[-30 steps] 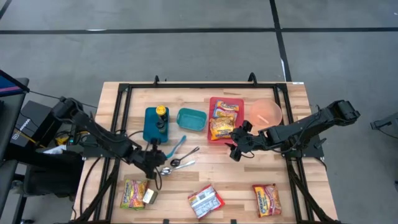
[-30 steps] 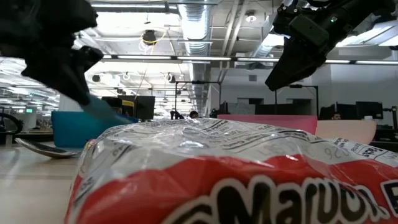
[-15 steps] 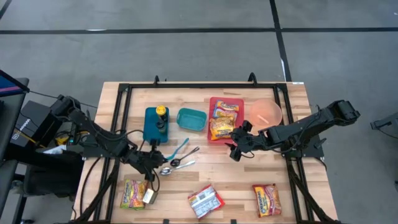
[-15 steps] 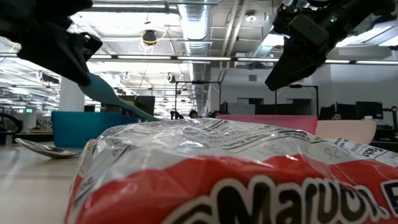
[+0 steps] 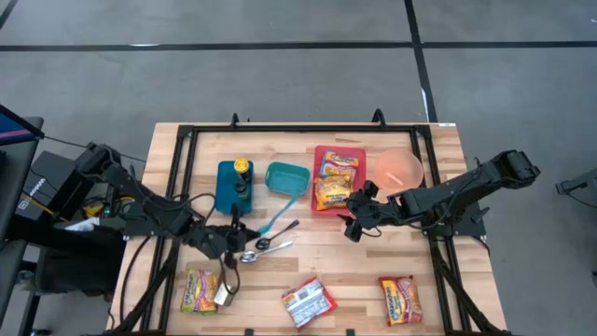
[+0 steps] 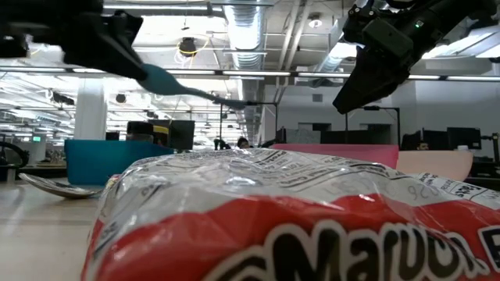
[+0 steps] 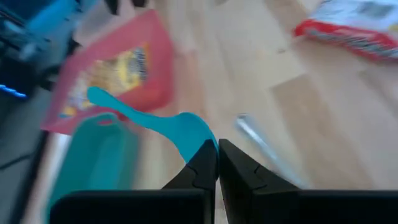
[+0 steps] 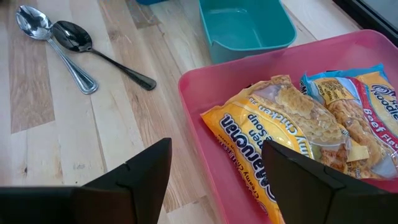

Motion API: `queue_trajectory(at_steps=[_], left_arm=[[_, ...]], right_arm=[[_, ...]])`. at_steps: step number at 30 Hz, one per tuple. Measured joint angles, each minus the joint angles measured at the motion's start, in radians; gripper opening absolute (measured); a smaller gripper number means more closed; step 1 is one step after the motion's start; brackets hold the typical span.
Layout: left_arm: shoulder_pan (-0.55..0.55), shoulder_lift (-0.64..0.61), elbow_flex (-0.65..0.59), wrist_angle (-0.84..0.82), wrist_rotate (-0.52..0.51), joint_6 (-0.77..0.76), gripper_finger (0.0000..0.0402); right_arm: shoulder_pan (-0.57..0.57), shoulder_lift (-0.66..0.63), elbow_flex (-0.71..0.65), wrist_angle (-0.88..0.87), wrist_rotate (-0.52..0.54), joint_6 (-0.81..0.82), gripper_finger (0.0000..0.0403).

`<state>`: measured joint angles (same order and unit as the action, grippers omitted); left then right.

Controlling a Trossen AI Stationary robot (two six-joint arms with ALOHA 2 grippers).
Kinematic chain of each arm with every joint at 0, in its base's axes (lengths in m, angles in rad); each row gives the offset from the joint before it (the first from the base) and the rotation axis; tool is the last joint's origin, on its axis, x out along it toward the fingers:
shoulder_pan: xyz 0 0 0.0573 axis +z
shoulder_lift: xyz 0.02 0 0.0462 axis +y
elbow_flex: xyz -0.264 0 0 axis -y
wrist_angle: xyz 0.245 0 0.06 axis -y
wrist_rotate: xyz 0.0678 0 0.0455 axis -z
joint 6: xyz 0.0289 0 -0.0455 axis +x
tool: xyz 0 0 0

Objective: Pick & Place Food Item
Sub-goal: Put the blue baby spoon into the green bin

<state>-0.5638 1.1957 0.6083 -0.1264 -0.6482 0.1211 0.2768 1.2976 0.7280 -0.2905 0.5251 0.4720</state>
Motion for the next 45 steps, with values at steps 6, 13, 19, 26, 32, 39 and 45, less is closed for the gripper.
queue_trajectory(at_steps=[6,13,19,26,32,39,45], left_arm=[[0.113,0.001,0.000,0.057,-0.016,0.159,0.0003],[0.218,0.004,0.000,0.070,-0.018,0.191,0.0003],[0.223,0.004,0.000,0.147,-0.034,0.181,0.0002],[0.223,0.004,0.000,0.265,-0.092,0.088,0.0002],[0.228,0.048,0.018,0.329,-0.132,0.087,0.0002],[0.253,0.160,0.120,0.328,-0.198,0.075,0.0001],[0.277,0.213,0.179,0.296,-0.220,-0.014,0.0002]], right_arm=[[0.000,0.000,0.000,0.001,0.000,0.000,0.0245],[0.000,0.000,0.000,0.001,0.000,0.000,0.0245],[0.000,0.000,0.000,0.002,0.000,0.000,0.0245],[0.000,0.000,0.000,0.010,0.000,0.000,0.0245],[-0.004,0.000,0.000,0.012,0.000,0.000,0.0245],[-0.004,0.000,0.000,0.016,0.000,0.000,0.0245],[-0.002,0.000,0.000,0.012,0.000,0.000,0.0245]])
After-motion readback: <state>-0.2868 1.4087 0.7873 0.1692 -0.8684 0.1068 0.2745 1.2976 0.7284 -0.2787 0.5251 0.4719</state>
